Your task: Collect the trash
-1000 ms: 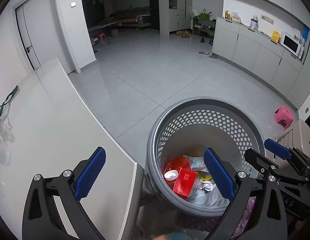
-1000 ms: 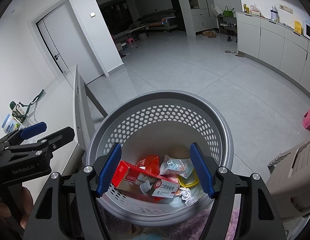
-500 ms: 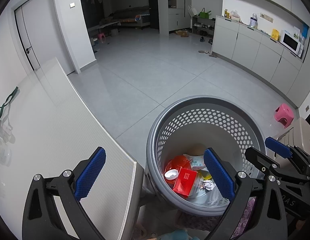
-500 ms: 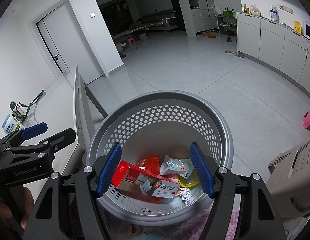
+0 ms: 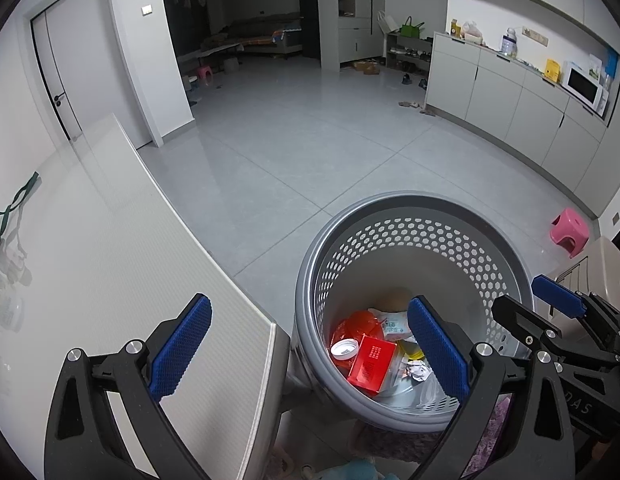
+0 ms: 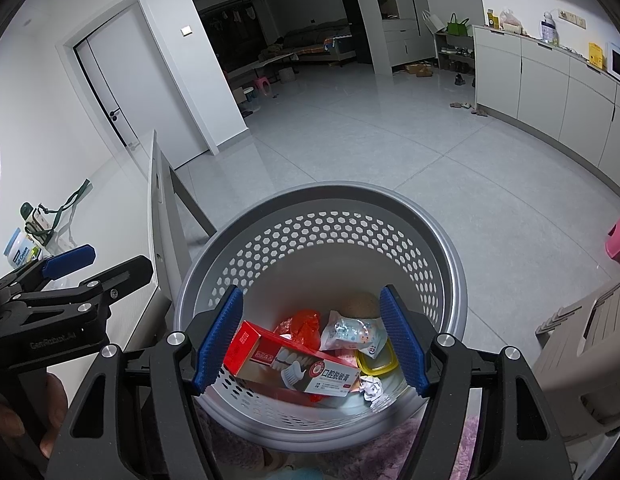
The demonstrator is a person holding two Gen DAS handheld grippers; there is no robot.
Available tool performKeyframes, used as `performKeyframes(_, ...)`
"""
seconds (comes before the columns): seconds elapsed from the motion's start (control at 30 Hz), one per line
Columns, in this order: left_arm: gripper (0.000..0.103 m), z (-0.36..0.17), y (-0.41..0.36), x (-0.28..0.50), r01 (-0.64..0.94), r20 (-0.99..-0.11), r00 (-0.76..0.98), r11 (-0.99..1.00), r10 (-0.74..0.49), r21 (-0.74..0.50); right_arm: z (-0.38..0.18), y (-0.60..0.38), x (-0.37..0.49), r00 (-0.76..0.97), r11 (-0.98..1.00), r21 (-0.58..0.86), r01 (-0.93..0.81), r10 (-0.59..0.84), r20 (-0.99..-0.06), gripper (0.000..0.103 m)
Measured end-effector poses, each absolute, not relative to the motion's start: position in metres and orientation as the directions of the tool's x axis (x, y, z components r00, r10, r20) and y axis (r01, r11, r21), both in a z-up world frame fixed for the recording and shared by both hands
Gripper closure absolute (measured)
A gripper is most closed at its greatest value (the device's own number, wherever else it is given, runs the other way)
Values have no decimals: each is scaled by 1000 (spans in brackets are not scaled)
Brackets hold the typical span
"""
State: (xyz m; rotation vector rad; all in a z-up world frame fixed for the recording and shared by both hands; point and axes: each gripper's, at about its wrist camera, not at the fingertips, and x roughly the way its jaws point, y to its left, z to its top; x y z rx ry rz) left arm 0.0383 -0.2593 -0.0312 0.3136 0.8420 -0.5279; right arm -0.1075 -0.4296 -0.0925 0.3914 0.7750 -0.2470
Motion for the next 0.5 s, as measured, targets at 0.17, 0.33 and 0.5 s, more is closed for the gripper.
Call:
performKeyframes(0.17,6,-29,-259,37,555,-767,559,829,-315,64,-92,-429,-108,691,900,250,357,-74,-719,35)
performKeyframes(0.33,6,-28,-257,38,552,-769,555,832,-316,57,-92,-429,-108,691,901,250,356,-73,-719,35)
performKeyframes(0.5,6,-28,-257,38,553,-770,554,831,-316,56,-92,-429,-108,692,900,251,356,-74,-719,35)
